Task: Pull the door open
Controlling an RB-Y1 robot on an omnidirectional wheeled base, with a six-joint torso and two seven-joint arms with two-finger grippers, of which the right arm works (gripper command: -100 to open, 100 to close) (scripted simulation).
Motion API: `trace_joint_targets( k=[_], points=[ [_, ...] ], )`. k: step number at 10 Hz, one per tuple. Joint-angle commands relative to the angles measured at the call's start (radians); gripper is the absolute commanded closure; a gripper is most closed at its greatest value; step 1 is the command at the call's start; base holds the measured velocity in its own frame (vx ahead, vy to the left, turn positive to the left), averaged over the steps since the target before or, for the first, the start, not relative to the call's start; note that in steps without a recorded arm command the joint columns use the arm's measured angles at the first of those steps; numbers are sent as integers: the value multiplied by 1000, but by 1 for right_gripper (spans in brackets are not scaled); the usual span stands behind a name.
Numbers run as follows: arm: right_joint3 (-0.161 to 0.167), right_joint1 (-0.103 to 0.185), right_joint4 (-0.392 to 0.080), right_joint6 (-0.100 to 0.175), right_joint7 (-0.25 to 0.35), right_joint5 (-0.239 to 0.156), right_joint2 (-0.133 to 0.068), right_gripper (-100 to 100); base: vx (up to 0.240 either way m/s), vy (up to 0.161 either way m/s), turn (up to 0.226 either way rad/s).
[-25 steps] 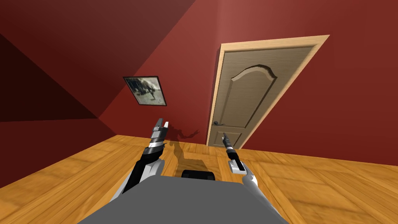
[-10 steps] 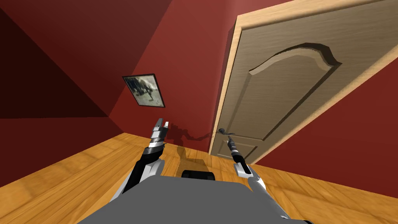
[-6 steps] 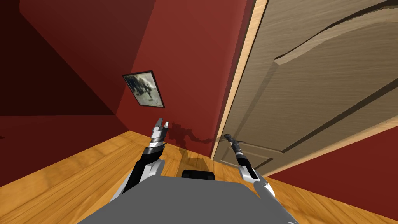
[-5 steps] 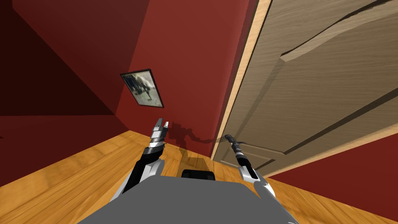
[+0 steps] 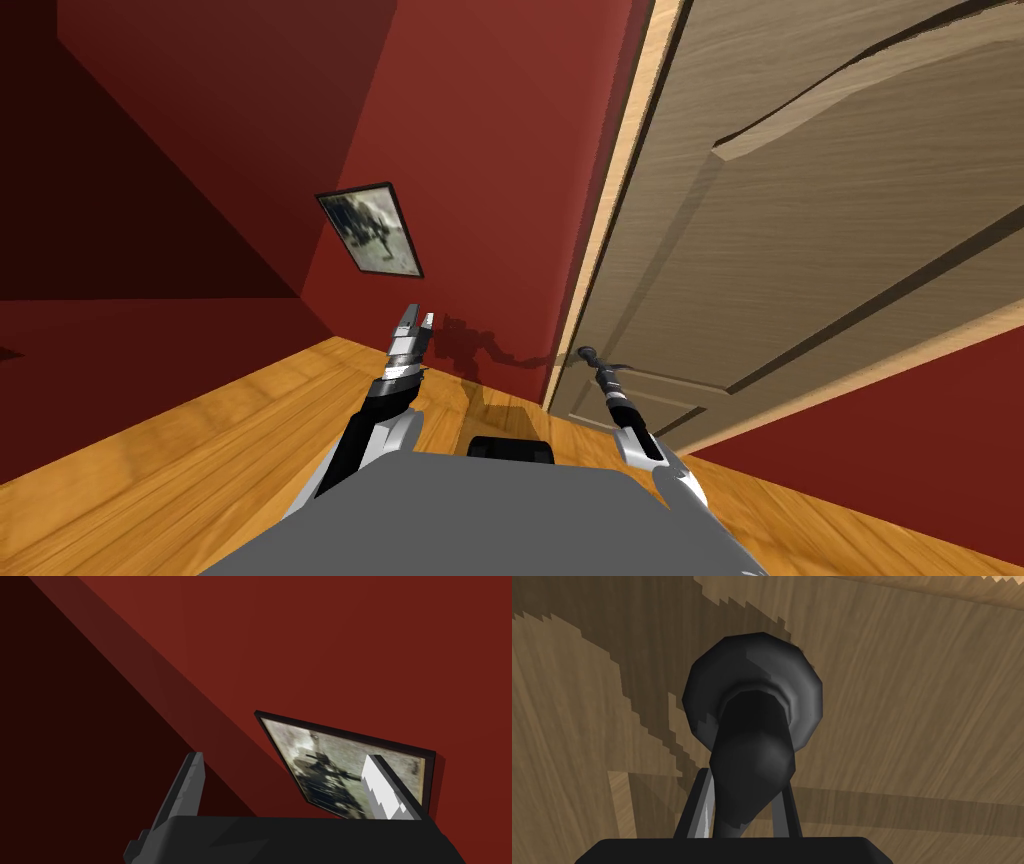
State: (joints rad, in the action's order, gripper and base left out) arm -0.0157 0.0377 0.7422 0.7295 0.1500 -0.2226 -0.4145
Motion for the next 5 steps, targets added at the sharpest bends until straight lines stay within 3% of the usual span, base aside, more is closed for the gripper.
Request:
trace_joint_targets(
  k=[1, 5],
  points=[
    [-1, 1, 1, 2, -1, 0, -1, 100, 0, 0, 0],
    [43, -31, 16, 33, 48, 12, -36, 100, -183, -63, 117]
  ],
)
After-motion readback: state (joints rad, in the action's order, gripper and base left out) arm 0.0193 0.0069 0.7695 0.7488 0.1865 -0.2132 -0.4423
